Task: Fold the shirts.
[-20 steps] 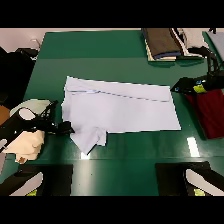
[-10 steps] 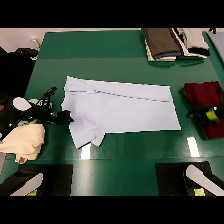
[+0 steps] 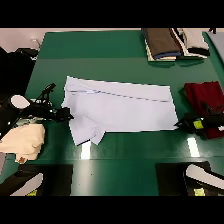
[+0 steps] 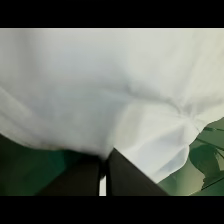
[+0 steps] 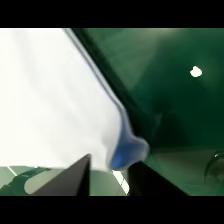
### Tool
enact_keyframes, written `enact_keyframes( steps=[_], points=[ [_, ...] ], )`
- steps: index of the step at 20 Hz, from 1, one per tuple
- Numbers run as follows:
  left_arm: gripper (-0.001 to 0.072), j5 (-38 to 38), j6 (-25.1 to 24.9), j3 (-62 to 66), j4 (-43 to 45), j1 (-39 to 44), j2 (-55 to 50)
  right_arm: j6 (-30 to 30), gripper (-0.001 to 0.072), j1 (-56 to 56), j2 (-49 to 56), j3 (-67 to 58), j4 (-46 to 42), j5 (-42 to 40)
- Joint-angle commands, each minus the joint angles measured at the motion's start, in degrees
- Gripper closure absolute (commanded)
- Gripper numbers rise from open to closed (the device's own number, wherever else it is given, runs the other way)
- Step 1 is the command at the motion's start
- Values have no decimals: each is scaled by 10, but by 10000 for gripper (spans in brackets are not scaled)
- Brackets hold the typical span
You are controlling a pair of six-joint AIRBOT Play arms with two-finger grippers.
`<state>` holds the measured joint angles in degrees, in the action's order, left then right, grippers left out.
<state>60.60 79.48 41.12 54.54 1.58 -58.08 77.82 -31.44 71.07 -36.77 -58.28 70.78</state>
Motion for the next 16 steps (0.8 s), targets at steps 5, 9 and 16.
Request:
enact_keyframes(
  steps=[5, 9, 16],
  points=[
    [686, 6, 2, 67, -9, 0, 45, -4, 695, 165, -23, -134, 13, -23],
    [686, 25, 16, 283, 25, 0, 131, -3, 695, 172, -141, -305, 13, -2],
    [686, 31, 58, 699, 118, 0, 150, 8, 695, 85, -268, -617, 12, 23]
  ],
)
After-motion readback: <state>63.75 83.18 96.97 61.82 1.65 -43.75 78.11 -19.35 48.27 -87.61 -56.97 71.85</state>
